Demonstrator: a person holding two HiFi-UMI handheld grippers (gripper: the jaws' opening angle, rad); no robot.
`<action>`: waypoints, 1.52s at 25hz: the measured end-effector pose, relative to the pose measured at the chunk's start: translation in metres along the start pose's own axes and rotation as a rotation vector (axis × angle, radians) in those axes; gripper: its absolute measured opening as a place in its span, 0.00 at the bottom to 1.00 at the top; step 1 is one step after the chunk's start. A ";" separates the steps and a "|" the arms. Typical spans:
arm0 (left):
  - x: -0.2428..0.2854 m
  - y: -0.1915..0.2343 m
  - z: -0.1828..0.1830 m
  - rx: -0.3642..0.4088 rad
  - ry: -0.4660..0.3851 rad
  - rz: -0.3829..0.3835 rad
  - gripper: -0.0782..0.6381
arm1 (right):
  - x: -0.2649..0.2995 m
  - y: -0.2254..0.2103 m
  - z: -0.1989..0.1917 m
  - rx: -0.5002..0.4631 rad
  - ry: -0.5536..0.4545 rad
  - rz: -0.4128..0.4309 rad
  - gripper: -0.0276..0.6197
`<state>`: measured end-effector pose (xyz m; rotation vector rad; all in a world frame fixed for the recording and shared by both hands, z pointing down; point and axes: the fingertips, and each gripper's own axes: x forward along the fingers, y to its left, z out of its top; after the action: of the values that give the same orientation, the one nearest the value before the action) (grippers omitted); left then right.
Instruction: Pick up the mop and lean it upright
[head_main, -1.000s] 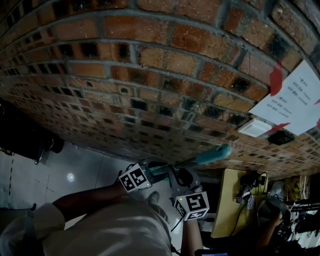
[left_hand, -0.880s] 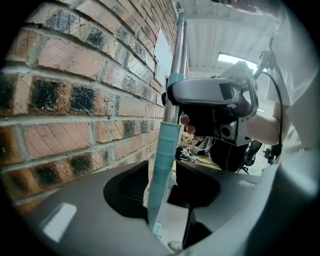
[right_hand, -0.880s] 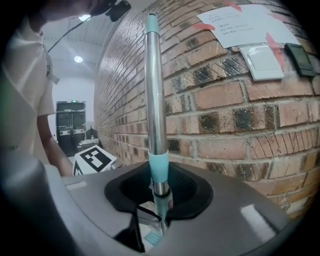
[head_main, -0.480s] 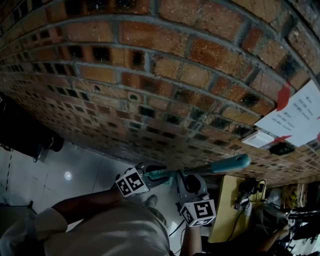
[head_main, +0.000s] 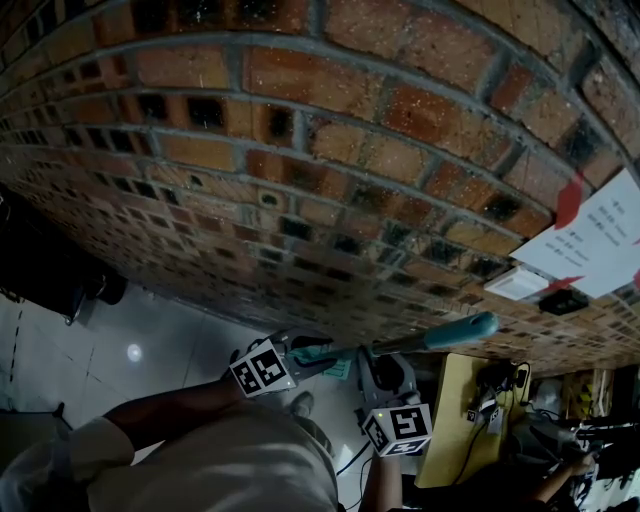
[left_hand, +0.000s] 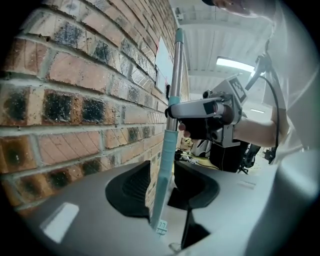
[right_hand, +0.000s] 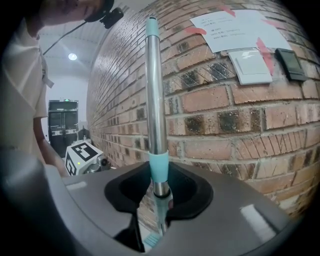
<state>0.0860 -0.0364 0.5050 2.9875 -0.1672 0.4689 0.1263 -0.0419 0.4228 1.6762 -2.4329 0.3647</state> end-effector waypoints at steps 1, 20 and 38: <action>0.000 0.000 -0.001 -0.001 0.002 0.001 0.35 | 0.000 -0.001 -0.001 0.001 0.002 -0.002 0.21; -0.004 0.017 -0.008 -0.050 0.001 0.055 0.28 | -0.004 -0.012 -0.012 0.018 0.006 -0.018 0.21; -0.015 0.026 -0.017 -0.100 -0.008 0.079 0.33 | 0.002 -0.020 -0.044 0.029 0.062 -0.025 0.21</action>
<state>0.0636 -0.0583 0.5188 2.8941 -0.3006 0.4430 0.1446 -0.0378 0.4673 1.6791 -2.3718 0.4430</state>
